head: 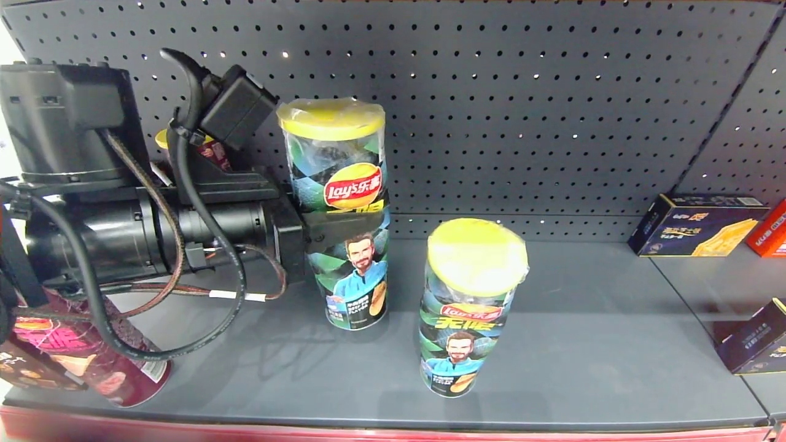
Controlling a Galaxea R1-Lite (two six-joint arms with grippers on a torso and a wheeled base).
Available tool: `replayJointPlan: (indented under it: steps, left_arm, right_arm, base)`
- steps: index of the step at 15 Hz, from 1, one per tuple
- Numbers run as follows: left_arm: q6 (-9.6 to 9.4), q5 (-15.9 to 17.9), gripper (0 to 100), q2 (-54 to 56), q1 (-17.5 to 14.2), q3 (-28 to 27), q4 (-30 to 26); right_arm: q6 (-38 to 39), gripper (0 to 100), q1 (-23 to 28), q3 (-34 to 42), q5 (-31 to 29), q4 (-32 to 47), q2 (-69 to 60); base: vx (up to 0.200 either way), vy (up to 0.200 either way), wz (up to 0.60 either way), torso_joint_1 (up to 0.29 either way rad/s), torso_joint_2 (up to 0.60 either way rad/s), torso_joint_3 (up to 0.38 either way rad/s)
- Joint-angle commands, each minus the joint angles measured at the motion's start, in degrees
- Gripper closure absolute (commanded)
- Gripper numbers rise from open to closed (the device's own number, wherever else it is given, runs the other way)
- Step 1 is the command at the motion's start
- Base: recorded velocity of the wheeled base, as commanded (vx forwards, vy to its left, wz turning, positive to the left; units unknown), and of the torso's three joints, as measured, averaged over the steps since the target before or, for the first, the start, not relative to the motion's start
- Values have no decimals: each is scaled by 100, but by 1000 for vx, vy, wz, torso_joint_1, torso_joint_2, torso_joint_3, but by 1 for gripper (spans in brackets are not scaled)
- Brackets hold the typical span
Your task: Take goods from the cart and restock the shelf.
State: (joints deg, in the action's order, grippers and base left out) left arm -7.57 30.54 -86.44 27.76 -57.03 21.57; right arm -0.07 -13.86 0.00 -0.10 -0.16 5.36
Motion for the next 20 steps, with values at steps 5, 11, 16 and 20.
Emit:
replayJointPlan:
  steps: [5, 11, 16, 20]
  left_arm:
    - [-324, -4, 100, -927, -60, -494, 366]
    - [-324, 40, 100, -1867, -42, -1372, 638]
    - [-342, 84, 100, -2272, -51, -1495, 647]
    - [-271, 585, 100, -2579, -104, -1891, 753]
  right_arm:
    - [-10, 0, -11, 0, 1, -2, 17]
    - [-1, 0, -3, 0, 1, -2, 17]
    - [-1, 0, -3, 0, 1, -2, 17]
    - [-1, 0, -3, 0, 1, -2, 17]
  base:
    - [0, 0, 0, 0, 0, 0]
    - [0, 0, 0, 0, 0, 0]
    - [0, 0, 0, 0, 0, 0]
    - [0, 0, 0, 0, 0, 0]
